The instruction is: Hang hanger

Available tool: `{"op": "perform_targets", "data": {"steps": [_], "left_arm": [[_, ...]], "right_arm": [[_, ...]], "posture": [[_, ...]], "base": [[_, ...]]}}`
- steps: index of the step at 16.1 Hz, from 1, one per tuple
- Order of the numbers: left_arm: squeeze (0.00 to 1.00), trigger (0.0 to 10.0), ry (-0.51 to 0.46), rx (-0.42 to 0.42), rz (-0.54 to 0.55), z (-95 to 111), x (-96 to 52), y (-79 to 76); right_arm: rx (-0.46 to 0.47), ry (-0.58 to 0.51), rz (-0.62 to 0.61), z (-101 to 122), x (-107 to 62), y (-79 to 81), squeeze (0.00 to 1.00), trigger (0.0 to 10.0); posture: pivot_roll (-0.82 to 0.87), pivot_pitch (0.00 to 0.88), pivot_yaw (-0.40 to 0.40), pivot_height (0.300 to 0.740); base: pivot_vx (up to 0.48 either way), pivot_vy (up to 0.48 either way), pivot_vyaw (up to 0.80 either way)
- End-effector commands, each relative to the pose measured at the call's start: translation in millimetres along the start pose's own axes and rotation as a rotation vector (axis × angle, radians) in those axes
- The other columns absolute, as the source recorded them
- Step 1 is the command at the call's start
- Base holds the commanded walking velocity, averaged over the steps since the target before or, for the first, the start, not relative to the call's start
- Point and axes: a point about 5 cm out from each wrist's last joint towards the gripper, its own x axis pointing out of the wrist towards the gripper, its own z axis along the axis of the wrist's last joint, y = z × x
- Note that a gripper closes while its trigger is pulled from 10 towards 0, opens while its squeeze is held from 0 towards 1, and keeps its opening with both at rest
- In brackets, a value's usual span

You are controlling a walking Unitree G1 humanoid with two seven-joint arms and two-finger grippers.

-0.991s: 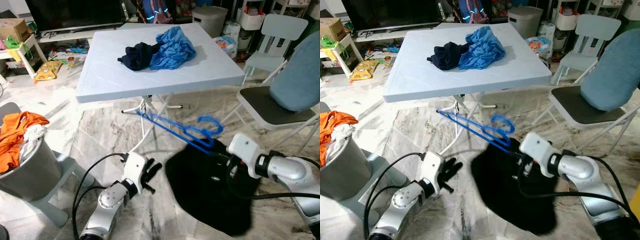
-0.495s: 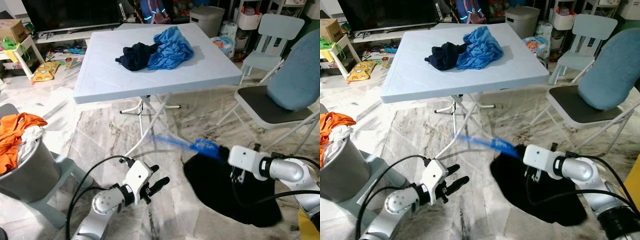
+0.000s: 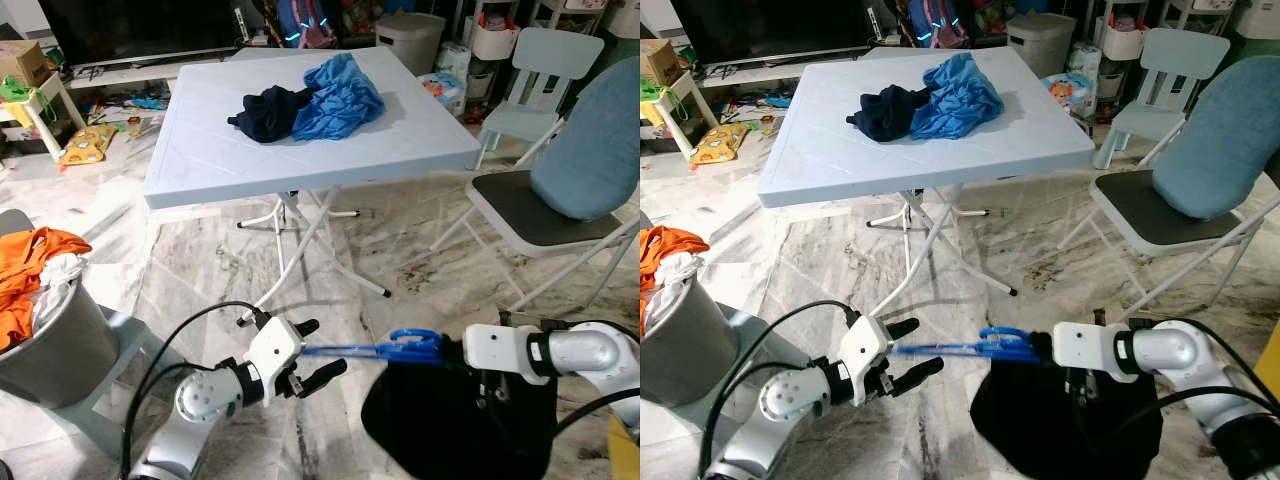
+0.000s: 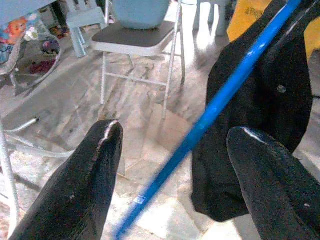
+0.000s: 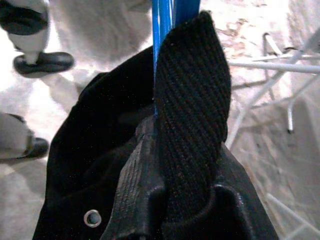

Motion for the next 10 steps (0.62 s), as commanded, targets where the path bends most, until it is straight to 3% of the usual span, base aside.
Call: {"op": "perform_targets", "data": {"steps": [1, 4, 5, 6, 10], "left_arm": [[1.00, 10.0, -0.002, 0.029, -0.023, 4, 1.1, 0.3], [1.00, 10.0, 0.021, 0.056, -0.099, 4, 4.2, -2.3], [0.16, 10.0, 0.009, 0.077, -0.124, 8, 8.8, -3.8], [0.00, 10.0, 0.005, 0.079, -0.141, 9, 11.6, -5.1], [0.00, 10.0, 0.008, 0.141, -0.208, 13, 18.2, -3.9]], "right_arm": [[-0.064, -0.015, 0.001, 8, -6.2, -10.9, 0.00, 10.0], [-0.105, -0.067, 0.008, 19, -8.5, -17.8, 0.00, 10.0], [-0.122, -0.087, 0.026, 24, -7.8, -17.7, 0.00, 10.0], [-0.133, -0.096, 0.044, 26, -7.6, -16.3, 0.00, 10.0], [-0.156, -0.111, 0.125, 29, -12.1, -9.6, 0.00, 10.0]], "posture": [[-0.20, 0.000, 0.039, 0.740], [-0.21, 0.000, 0.041, 0.740], [-0.21, 0.000, 0.041, 0.740], [-0.21, 0.000, 0.041, 0.740], [-0.21, 0.000, 0.049, 0.740]], "base": [[0.000, 0.000, 0.00], [0.000, 0.000, 0.00], [0.000, 0.000, 0.00], [0.000, 0.000, 0.00], [0.000, 0.000, 0.00]]}}
